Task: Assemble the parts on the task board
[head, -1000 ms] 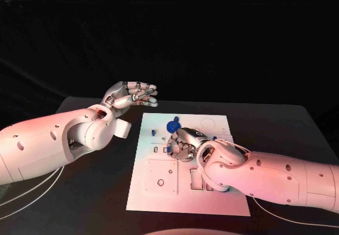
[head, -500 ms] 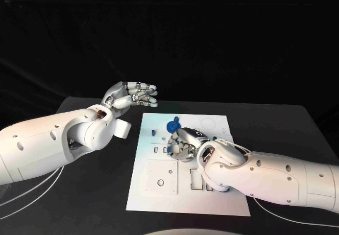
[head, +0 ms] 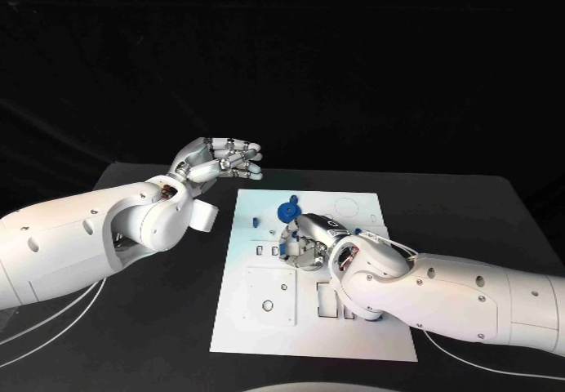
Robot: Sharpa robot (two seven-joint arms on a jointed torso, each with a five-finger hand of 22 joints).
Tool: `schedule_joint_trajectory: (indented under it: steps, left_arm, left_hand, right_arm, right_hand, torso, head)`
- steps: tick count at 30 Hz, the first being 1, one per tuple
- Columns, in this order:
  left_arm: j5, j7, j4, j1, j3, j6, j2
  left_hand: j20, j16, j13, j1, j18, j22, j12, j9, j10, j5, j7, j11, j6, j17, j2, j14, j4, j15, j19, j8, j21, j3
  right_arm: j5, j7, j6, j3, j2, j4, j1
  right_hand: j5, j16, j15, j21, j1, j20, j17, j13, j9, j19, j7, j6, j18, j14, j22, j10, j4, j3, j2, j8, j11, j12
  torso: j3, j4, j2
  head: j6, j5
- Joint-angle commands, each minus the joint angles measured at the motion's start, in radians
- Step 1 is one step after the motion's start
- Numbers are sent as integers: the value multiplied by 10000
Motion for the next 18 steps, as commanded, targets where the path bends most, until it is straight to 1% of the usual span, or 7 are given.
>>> schedule_joint_trajectory:
  steps: [1, 7, 9, 11, 13, 15, 18]
  left_arm:
    - [-5, 32, 14, 4, 5, 187, 4]
    - [-9, 31, 10, 3, 2, 187, 0]
    - [-10, 31, 9, 3, 1, 185, -2]
    - [-11, 31, 6, 1, -1, 183, -4]
    - [-24, 14, 1, 0, -4, 173, -5]
    - [-88, -46, -8, -4, -7, 169, -5]
    - [-397, -277, -27, -11, -13, 174, -6]
  left_hand:
    - [5, -38, 13, -60, 100, -4, -48, 0, -66, -65, 139, 37, -40, 10, 78, -93, -65, 0, -44, -38, 62, -3]
    - [5, -38, 13, -60, 100, -4, -48, 0, -66, -65, 139, 37, -40, 10, 78, -93, -65, 0, -44, -38, 62, -3]
    - [5, -38, 13, -60, 100, -4, -48, 0, -66, -65, 139, 37, -40, 10, 78, -93, -65, 0, -44, -38, 62, -3]
    - [5, -38, 13, -60, 100, -4, -48, 0, -66, -65, 139, 37, -40, 10, 78, -93, -65, 0, -44, -38, 62, -3]
    - [5, -38, 13, -60, 100, -4, -48, 0, -66, -65, 139, 37, -40, 10, 78, -93, -65, 0, -44, -38, 62, -3]
    - [7, -44, 13, -75, 100, -4, -49, 0, -72, -66, 139, 39, -45, 25, 79, -99, -65, 3, -53, -44, 64, -7]
    - [-6, 59, 14, -179, 118, 22, -51, -4, -108, -84, 134, 31, -85, 127, 65, 70, -32, -29, 32, -77, 140, -71]
  right_arm:
    - [-112, 126, 144, -2, 4, 7, -10]
    - [-77, 246, 120, -2, -17, 40, -10]
    - [-63, 299, 15, -2, -47, 70, -10]
    - [-53, 375, -143, -2, -107, 133, -10]
    - [-49, 455, -317, -1, -186, 218, -10]
    - [-45, 545, -515, 0, -291, 325, -10]
    - [95, 907, -939, 17, -563, 563, 5]
  right_hand:
    - [15, -19, 111, -89, -85, 105, 2065, 1376, -37, 446, 53, -194, -98, 904, 1846, 73, 16, -144, -111, -107, 93, -80]
    - [16, -24, 185, -154, -208, 190, 2049, 1284, -91, 414, 121, -462, -81, 899, 1808, -18, 100, -672, -263, -275, 166, -182]
    - [49, -22, 203, -173, -110, 237, 2057, 1273, -128, 409, 154, -556, -79, 900, 1803, -31, 224, -1200, -118, -341, 195, -189]
    - [77, -20, 244, -173, 35, 261, 2067, 1274, -190, 422, 178, -623, -80, 901, 1819, -29, 659, -2259, 76, -402, 226, -174]
    - [93, -15, 256, -174, 253, 270, 2083, 1269, -229, 431, 192, -644, -81, 905, 1831, -30, 941, -2994, 176, -427, 238, -169]
    - [102, -15, 267, -181, 257, 280, 2083, 1265, -257, 430, 208, -686, -81, 905, 1832, -33, 963, -3372, 221, -456, 255, -169]
    - [107, -16, 271, -179, 270, 284, 2083, 1270, -265, 433, 211, -684, -81, 904, 1836, -28, 966, -3511, 260, -458, 258, -161]
  torso:
    - [1, 6, 4]
    - [4, 7, 2]
    - [2, 3, 3]
    - [5, 3, 0]
    - [8, 3, -2]
    - [14, 1, -6]
    - [21, -5, -22]
  head:
    - [18, 4]
    - [15, 8]
    - [22, 18]
    - [23, 16]
    - [30, 17]
    - [26, 21]
    - [42, 40]
